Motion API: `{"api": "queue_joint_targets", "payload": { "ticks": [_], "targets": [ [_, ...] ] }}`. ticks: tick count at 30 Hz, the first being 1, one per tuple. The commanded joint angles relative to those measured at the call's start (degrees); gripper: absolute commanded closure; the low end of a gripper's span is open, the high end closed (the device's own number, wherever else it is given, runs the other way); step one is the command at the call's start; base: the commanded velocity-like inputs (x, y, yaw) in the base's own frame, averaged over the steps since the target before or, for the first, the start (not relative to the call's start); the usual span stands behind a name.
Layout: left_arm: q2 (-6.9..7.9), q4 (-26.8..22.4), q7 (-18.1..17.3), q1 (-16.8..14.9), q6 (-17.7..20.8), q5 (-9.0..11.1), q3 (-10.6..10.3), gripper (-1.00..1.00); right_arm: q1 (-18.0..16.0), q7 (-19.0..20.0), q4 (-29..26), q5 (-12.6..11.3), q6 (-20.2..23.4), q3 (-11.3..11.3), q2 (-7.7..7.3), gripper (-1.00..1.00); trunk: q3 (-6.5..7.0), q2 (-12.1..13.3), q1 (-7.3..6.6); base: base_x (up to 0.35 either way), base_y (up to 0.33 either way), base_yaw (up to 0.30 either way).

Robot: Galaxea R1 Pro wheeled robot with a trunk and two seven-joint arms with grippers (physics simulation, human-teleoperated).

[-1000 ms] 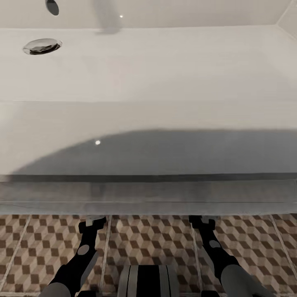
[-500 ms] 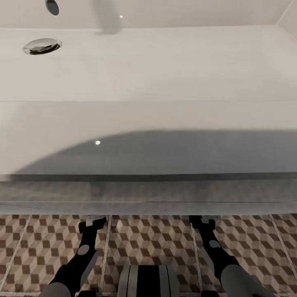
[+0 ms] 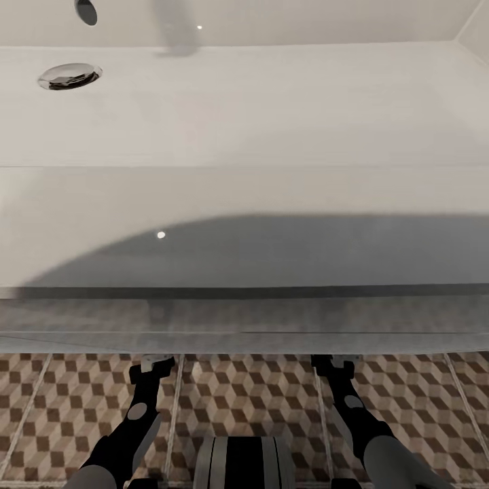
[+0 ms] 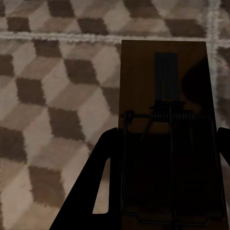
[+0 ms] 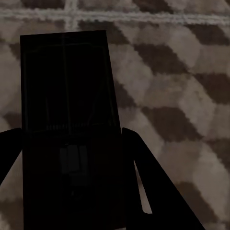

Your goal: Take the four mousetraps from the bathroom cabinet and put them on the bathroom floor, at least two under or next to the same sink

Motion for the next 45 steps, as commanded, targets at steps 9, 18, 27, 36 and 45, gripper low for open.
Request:
{"api": "queue_joint_targets", "payload": {
  "ticks": [9, 18, 27, 36, 45],
  "targets": [
    [-0.08, -0.5, 0.9, 0.0, -1.1, 0.3, -0.3, 1.00, 0.0, -0.1, 0.0, 0.5, -0.2, -0.3, 0.04, 1.00, -0.03, 0.0, -0.01, 0.000, 0.000, 0.000],
    [-1.12, -4.3, 9.2, 0.0, -1.2, 0.1, -0.3, 1.00, 0.0, -0.1, 0.0, 0.6, -0.3, -0.3, 0.04, 1.00, -0.03, 0.0, -0.01, 0.000, 0.000, 0.000],
    [-1.90, -5.0, 10.5, 0.0, -0.6, 0.2, -0.4, 1.00, 0.0, -0.1, 0.0, 0.6, -0.3, -0.3, 0.04, 1.00, -0.03, 0.0, -0.01, 0.000, 0.000, 0.000],
    [-1.71, -4.8, 10.4, 0.0, -0.4, -0.1, -0.4, 1.00, 0.0, -0.1, 0.0, 0.4, -0.1, -0.3, 0.04, 1.00, -0.03, 0.0, -0.01, 0.000, 0.000, 0.000],
    [-1.28, -4.3, 9.4, 0.0, 3.2, -0.1, -0.4, 1.00, 0.0, -0.5, 0.2, 0.3, 0.2, -0.3, 0.04, 1.00, -0.03, 0.0, -0.01, 0.000, 0.000, 0.000]
  ]
}}
